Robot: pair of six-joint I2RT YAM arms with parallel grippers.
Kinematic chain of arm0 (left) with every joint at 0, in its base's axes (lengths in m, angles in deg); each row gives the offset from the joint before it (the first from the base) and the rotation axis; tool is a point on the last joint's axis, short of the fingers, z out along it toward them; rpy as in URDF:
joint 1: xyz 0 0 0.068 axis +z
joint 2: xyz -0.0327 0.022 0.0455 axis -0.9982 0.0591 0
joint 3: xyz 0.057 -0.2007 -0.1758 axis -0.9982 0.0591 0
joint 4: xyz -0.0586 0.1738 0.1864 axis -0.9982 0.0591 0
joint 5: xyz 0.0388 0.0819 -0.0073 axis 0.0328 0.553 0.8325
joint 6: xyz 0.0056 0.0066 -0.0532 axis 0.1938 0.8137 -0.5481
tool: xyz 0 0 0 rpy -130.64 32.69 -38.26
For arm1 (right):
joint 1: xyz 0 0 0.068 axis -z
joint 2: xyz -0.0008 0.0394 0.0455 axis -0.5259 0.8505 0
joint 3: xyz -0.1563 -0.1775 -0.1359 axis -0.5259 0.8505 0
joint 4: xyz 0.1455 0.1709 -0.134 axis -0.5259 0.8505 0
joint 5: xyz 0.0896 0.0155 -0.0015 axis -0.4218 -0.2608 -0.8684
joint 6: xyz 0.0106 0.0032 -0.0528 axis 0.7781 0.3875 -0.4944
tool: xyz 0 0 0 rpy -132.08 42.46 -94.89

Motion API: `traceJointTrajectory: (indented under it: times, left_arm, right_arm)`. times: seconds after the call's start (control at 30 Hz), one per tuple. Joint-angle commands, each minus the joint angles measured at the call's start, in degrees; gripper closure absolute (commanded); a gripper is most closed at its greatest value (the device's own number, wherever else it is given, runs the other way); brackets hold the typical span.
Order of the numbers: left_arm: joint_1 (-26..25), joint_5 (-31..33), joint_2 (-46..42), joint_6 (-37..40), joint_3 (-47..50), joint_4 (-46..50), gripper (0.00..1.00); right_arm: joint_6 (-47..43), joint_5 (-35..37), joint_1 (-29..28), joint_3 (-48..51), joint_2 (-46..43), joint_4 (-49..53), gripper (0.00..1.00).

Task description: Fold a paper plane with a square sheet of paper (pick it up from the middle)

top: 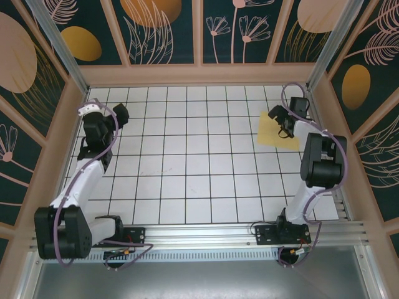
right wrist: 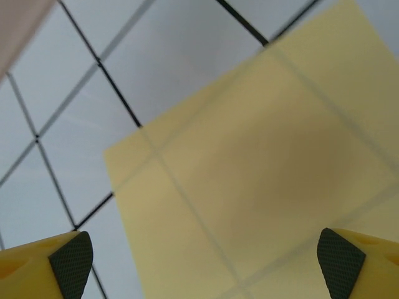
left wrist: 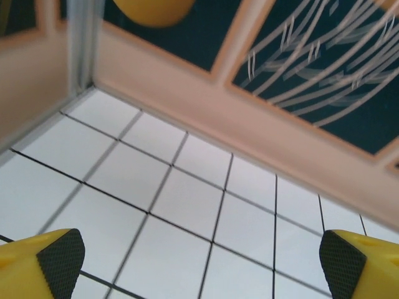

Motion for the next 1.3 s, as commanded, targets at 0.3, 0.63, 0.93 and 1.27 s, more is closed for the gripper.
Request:
traceJointTrajectory:
  times: [0.3,0.63,0.93,1.27]
  left_arm:
    - [0.3,-14.3,14.4,0.1,-10.7,6.4,0.02]
    - [0.3,-15.9,17.8,0.3,-11.6,7.9,0.02]
    - [0.3,-16.0,19.1,-1.2,-13.4,9.3,0.02]
    - [0.3,-15.5,18.5,-2.8,-15.6,13.5,0.01]
  right_arm:
    - [4.4,-5.0,-0.7,-7.1,9.6,6.6,0.06]
    - [3.4,-6.3,-12.7,-8.9,14.0,13.1,0.08]
    - [9.9,-7.2,-33.1,-6.9,13.2,18.2,0.10]
    - [-9.1,2.1,-36.8,-23.5,9.5,32.8,0.03]
